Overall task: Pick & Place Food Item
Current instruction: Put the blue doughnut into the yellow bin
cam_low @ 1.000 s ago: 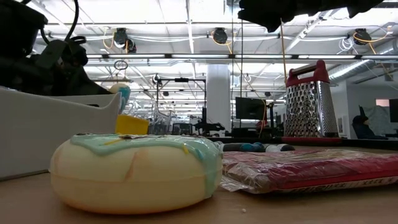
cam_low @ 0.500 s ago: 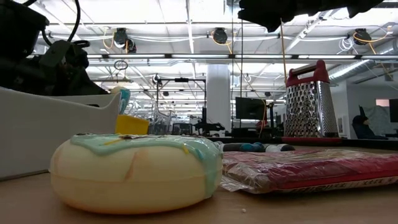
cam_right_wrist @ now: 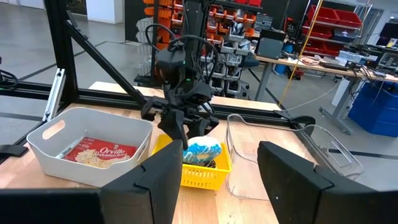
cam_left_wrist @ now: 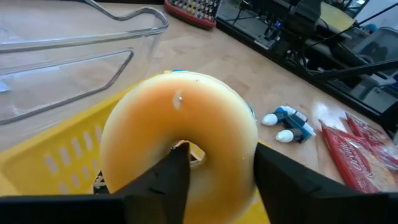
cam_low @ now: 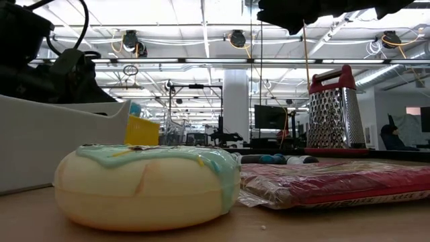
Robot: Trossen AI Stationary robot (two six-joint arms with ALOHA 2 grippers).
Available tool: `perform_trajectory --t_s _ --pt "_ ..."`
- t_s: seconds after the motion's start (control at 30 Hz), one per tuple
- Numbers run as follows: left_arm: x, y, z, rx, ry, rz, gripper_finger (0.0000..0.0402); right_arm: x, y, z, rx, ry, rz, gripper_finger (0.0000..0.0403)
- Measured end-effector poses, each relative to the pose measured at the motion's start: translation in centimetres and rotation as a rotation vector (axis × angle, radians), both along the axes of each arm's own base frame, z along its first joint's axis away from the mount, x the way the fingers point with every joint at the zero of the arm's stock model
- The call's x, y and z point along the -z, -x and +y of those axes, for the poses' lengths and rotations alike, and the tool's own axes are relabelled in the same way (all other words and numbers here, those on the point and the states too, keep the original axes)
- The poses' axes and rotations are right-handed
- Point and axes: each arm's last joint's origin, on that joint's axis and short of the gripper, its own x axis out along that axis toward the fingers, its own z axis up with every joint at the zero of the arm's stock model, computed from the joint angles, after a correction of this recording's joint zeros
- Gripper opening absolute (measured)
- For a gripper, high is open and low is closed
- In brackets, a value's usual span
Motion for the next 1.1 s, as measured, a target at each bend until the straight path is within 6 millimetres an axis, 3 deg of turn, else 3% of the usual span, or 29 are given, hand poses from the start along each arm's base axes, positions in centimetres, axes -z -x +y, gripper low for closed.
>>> perform_trajectory --t_s 0.27,0.73,0.9,1.1 --pt "-0.4 -0.1 0.0 0.010 0.003 -0.037 0.0230 0.0 0.0 0.0 0.000 0.004 0.004 0.0196" --pt "-1.1 -0.4 -0.3 0.047 0.062 -0.107 0.0235 0.1 0.0 0.0 0.000 0.005 0.014 0.0196" --pt "-1.9 -2.2 -0.9 0.078 -0.016 -0.078 0.0235 0.1 0.0 0.0 0.000 0.005 0.014 0.0196" --pt "-3.0 -5.9 -1.9 0.124 -0.235 0.209 0.0234 0.1 0.0 0.0 0.000 0.005 0.014 0.0196"
